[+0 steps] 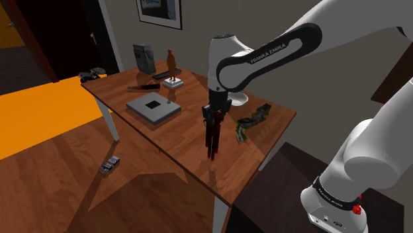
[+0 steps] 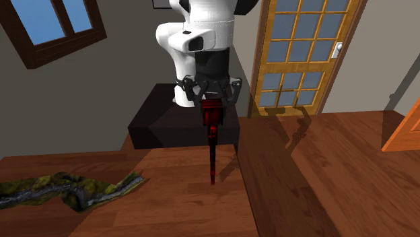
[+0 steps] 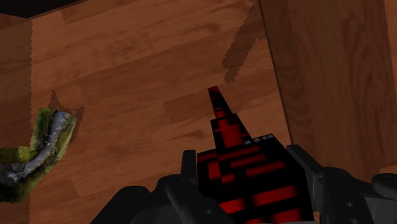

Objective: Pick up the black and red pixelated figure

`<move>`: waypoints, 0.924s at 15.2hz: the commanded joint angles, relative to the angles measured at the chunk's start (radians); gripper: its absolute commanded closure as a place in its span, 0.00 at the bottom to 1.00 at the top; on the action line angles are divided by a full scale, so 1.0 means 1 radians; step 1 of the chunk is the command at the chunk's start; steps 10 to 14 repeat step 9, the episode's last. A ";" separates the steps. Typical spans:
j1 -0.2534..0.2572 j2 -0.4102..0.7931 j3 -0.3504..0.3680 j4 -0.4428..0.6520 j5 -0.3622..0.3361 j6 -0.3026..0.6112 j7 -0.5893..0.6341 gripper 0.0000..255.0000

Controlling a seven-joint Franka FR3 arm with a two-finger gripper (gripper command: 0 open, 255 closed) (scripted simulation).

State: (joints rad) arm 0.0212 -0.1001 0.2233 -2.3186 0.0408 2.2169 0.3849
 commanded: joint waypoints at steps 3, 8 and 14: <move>0.000 -0.030 -0.002 0.027 0.006 -0.056 -0.004 1.00; 0.000 -0.055 -0.004 0.059 0.010 -0.114 -0.007 1.00; 0.000 -0.055 -0.004 0.060 0.010 -0.114 -0.007 1.00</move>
